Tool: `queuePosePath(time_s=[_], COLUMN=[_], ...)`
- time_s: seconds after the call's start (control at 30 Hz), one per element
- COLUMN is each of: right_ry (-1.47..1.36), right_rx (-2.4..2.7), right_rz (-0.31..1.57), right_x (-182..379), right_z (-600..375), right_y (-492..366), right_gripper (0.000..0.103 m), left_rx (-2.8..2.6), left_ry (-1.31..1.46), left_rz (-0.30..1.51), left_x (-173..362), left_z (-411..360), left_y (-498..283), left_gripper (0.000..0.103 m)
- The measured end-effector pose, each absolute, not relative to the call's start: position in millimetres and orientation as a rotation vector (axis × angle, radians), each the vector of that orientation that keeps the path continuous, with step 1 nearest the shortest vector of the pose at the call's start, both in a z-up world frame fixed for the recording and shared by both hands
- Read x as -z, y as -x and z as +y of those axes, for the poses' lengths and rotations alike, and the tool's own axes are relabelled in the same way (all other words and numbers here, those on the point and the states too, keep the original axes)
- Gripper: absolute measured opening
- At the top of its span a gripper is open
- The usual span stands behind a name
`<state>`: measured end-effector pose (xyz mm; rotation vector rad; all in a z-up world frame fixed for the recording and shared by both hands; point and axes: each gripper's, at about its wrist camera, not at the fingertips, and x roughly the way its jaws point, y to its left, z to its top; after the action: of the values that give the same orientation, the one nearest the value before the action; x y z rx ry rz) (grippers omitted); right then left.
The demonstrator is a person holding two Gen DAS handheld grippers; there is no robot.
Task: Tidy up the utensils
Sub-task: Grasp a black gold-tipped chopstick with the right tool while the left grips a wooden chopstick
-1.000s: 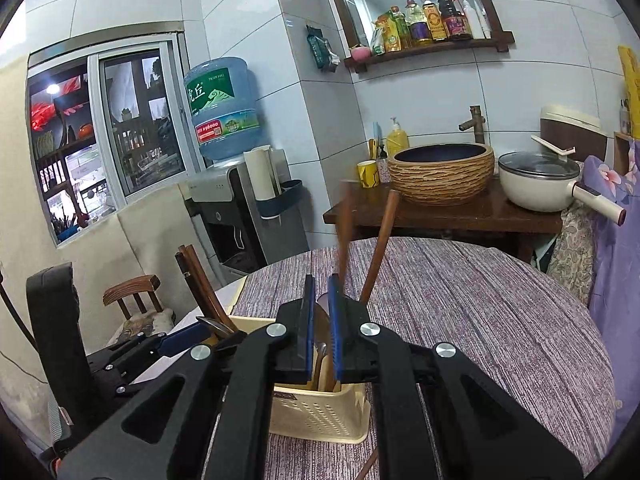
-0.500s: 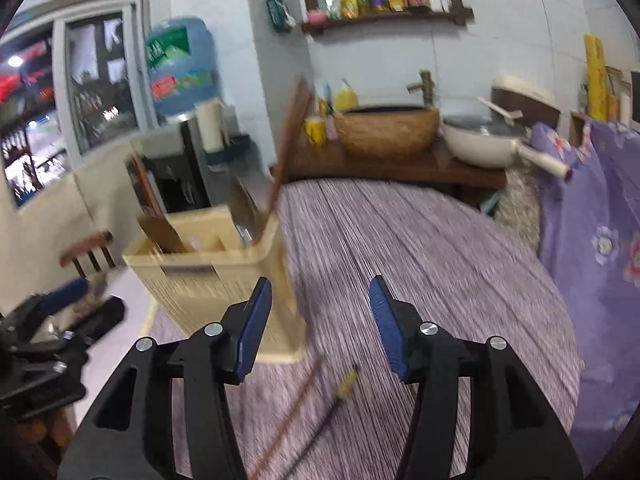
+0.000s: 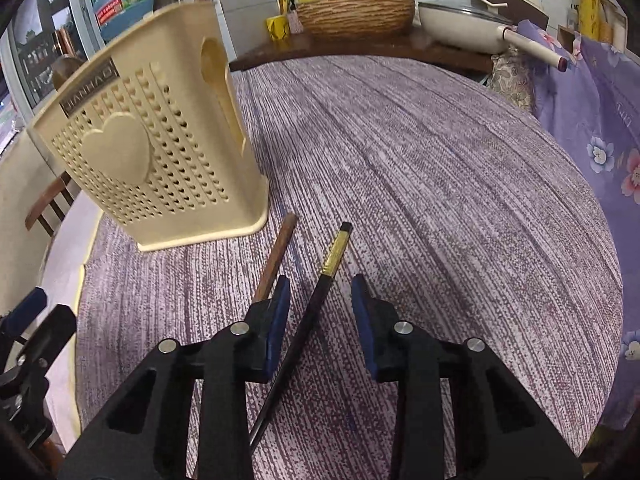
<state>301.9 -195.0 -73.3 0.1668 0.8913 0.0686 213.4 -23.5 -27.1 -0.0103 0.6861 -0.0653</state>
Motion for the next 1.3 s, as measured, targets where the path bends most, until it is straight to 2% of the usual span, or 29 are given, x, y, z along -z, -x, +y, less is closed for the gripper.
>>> queuePosePath(time_s=[0.17,0.33,0.63,0.8,0.93,1.03,1.1,1.3], right_ry=[-0.123,-0.071,-0.072,-0.090,-0.096,-0.110,-0.120,-0.126], right_rx=[-0.045,-0.041,-0.109,-0.110,-0.093,-0.086,-0.083,-0.084], right_rz=[0.904,0.904,0.922,0.931,0.933,0.934,0.934,0.930], right_x=[81,82,81,82,82,83,83,83], right_z=[-188,-187,-205,-225,-235,-243,-247,-252], right_y=[-307,-310,-315,-315,-314,-313,-313,-313], right_gripper=[0.026,0.015,0.009,0.009,0.009,0.009,0.009,0.009], left_rx=[0.074,0.089,0.159,0.262,0.324,0.352,0.345,0.340], left_ry=[-0.002,-0.010,-0.024,-0.046,-0.090,-0.129,-0.146,-0.140], left_rz=[0.690,0.705,0.739,0.787,0.822,0.854,0.872,0.916], left_x=[29,33,37,41,47,55,61,71], left_z=[-28,-31,-48,-73,-100,-119,-127,-138], left_y=[-213,-215,-219,-226,-236,-247,-255,-272], left_gripper=[0.081,0.081,0.080,0.066,0.062,0.055,0.045,0.030])
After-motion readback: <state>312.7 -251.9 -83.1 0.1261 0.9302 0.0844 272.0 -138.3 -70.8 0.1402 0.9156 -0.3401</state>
